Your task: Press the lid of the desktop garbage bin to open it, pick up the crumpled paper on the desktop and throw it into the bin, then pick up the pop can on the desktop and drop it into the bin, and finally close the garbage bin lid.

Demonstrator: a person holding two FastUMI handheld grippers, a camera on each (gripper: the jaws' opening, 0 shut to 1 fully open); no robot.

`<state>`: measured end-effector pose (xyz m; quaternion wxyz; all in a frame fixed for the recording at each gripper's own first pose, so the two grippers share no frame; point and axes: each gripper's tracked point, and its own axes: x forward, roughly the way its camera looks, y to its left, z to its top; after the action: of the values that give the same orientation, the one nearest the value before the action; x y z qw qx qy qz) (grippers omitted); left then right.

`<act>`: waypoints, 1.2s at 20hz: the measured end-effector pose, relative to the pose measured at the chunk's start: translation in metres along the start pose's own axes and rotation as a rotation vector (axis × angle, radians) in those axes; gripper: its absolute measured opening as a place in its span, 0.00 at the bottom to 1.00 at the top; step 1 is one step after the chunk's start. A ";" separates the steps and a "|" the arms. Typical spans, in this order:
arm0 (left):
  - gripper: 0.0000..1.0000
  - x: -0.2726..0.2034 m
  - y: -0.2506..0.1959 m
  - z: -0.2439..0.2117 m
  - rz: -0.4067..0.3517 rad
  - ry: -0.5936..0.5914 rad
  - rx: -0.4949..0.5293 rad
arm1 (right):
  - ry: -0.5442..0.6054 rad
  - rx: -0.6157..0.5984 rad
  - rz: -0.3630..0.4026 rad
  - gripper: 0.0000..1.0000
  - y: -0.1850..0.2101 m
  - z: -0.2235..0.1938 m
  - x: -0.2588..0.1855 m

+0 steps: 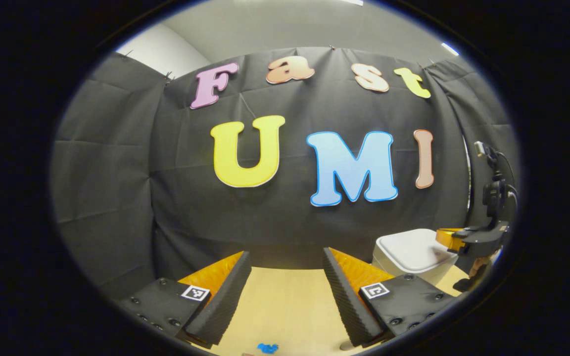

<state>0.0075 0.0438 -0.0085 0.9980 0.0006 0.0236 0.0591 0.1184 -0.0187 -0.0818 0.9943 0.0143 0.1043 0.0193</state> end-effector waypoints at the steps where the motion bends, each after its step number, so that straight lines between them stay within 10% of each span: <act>1: 0.95 -0.001 0.000 -0.001 0.001 0.000 0.000 | 0.012 0.006 0.000 0.00 -0.001 -0.005 0.003; 24: 0.95 -0.004 0.000 -0.007 -0.010 0.008 -0.007 | 0.012 0.039 0.023 0.00 -0.001 -0.020 -0.009</act>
<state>0.0036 0.0436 -0.0151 0.9982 -0.0031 0.0274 0.0541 0.1053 -0.0200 -0.0992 0.9929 0.0347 0.1106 0.0285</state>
